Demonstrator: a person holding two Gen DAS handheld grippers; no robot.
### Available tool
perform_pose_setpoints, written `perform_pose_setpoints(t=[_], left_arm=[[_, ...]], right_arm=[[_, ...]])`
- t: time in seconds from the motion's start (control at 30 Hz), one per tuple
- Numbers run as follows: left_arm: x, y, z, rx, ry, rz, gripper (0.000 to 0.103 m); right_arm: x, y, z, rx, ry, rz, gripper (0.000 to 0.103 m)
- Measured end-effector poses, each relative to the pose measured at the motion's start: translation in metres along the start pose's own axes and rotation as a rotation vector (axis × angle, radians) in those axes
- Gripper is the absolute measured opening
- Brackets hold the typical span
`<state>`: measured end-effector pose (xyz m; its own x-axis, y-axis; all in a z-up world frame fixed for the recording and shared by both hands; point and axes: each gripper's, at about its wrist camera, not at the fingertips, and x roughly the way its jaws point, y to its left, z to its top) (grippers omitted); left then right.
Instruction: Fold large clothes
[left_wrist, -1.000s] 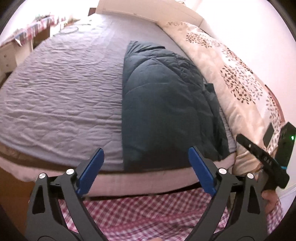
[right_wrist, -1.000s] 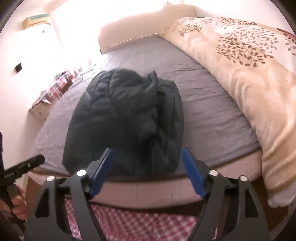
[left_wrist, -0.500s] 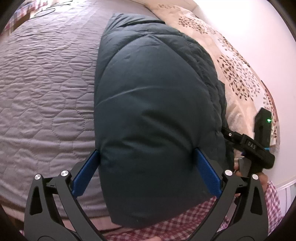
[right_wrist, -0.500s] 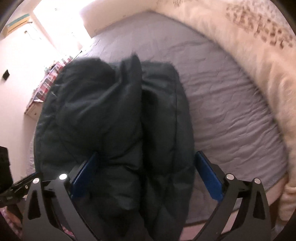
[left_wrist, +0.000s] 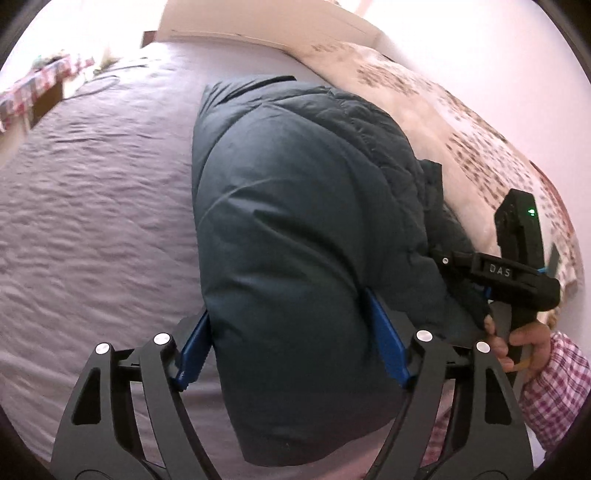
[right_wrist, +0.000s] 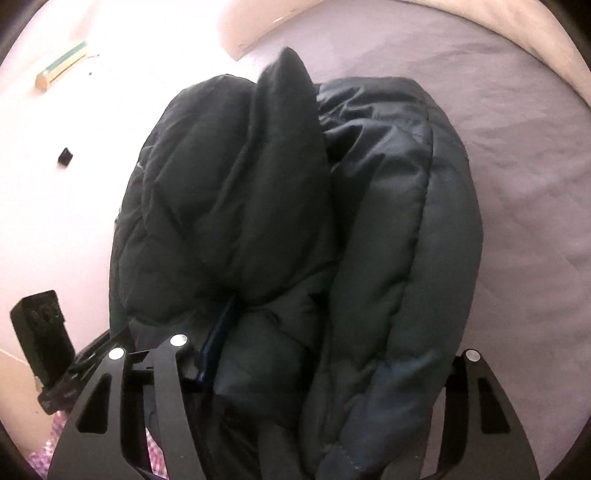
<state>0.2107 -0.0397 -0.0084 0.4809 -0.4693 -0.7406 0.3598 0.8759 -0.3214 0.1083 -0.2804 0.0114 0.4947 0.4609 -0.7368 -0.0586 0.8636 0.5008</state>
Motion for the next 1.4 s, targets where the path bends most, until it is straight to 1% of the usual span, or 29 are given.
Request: perform_pose_setpoints(t=[0.13, 0.27, 0.37, 0.43, 0.5, 0.57, 0.6, 0.7, 0.77, 0.83, 0.87, 0.9, 0.97, 1.03, 1.07, 1.13, 1.17, 1.2, 1.33, 1.4], left_arm=[[-0.002, 0.045, 0.021, -0.028, -0.011, 0.056, 0.076], [0.000, 0.065, 0.032, -0.023, -0.015, 0.077, 0.076], [0.000, 0.066, 0.029, -0.026, -0.023, 0.076, 0.077], [-0.002, 0.062, 0.027, -0.038, -0.030, 0.086, 0.078], [-0.012, 0.061, 0.023, -0.061, -0.042, 0.097, 0.078], [-0.027, 0.058, 0.016, -0.066, -0.065, 0.094, 0.078], [-0.032, 0.053, 0.012, -0.066, -0.072, 0.093, 0.078], [-0.053, 0.044, -0.005, -0.074, -0.081, 0.107, 0.078], [-0.064, 0.036, -0.019, -0.085, -0.077, 0.151, 0.078], [-0.070, 0.027, -0.032, -0.088, -0.074, 0.182, 0.078], [-0.074, 0.021, -0.042, -0.094, -0.070, 0.215, 0.078], [-0.077, 0.017, -0.049, -0.094, -0.071, 0.225, 0.078], [-0.083, 0.008, -0.066, -0.095, -0.067, 0.262, 0.078], [-0.088, 0.004, -0.079, -0.091, -0.062, 0.284, 0.078], [-0.092, 0.000, -0.087, -0.087, -0.061, 0.302, 0.078], [-0.097, -0.006, -0.100, -0.080, -0.056, 0.325, 0.078], [-0.099, -0.009, -0.106, -0.078, -0.050, 0.333, 0.078], [-0.100, -0.012, -0.110, -0.080, -0.048, 0.339, 0.078], [-0.102, -0.021, -0.130, -0.079, -0.028, 0.376, 0.078], [-0.101, -0.024, -0.139, -0.080, -0.017, 0.388, 0.078]], right_arm=[[0.036, 0.049, 0.008, -0.063, -0.007, -0.011, 0.062], [0.053, 0.076, -0.002, -0.071, -0.028, -0.029, 0.062], [0.051, 0.084, -0.017, -0.059, -0.046, -0.056, 0.066], [0.050, 0.083, -0.018, -0.045, -0.039, -0.059, 0.070], [0.041, 0.083, -0.017, -0.040, -0.032, -0.071, 0.071], [0.026, 0.090, -0.022, -0.052, -0.033, -0.083, 0.071], [0.014, 0.093, -0.027, -0.059, -0.048, -0.084, 0.072], [-0.030, 0.103, -0.053, -0.105, -0.120, -0.136, 0.079], [-0.059, 0.113, -0.079, -0.159, -0.161, -0.181, 0.081], [-0.078, 0.124, -0.108, -0.205, -0.182, -0.223, 0.082], [-0.087, 0.129, -0.122, -0.231, -0.191, -0.251, 0.082], [-0.093, 0.130, -0.122, -0.250, -0.191, -0.275, 0.082], [-0.094, 0.131, -0.132, -0.275, -0.171, -0.315, 0.084], [-0.090, 0.125, -0.129, -0.279, -0.145, -0.347, 0.084], [-0.088, 0.124, -0.138, -0.278, -0.135, -0.357, 0.084], [-0.073, 0.120, -0.139, -0.284, -0.103, -0.354, 0.084], [-0.070, 0.122, -0.147, -0.291, -0.077, -0.354, 0.084], [-0.065, 0.117, -0.150, -0.295, -0.065, -0.359, 0.084], [-0.055, 0.117, -0.163, -0.286, -0.036, -0.359, 0.084], [-0.052, 0.117, -0.164, -0.279, -0.026, -0.363, 0.084]])
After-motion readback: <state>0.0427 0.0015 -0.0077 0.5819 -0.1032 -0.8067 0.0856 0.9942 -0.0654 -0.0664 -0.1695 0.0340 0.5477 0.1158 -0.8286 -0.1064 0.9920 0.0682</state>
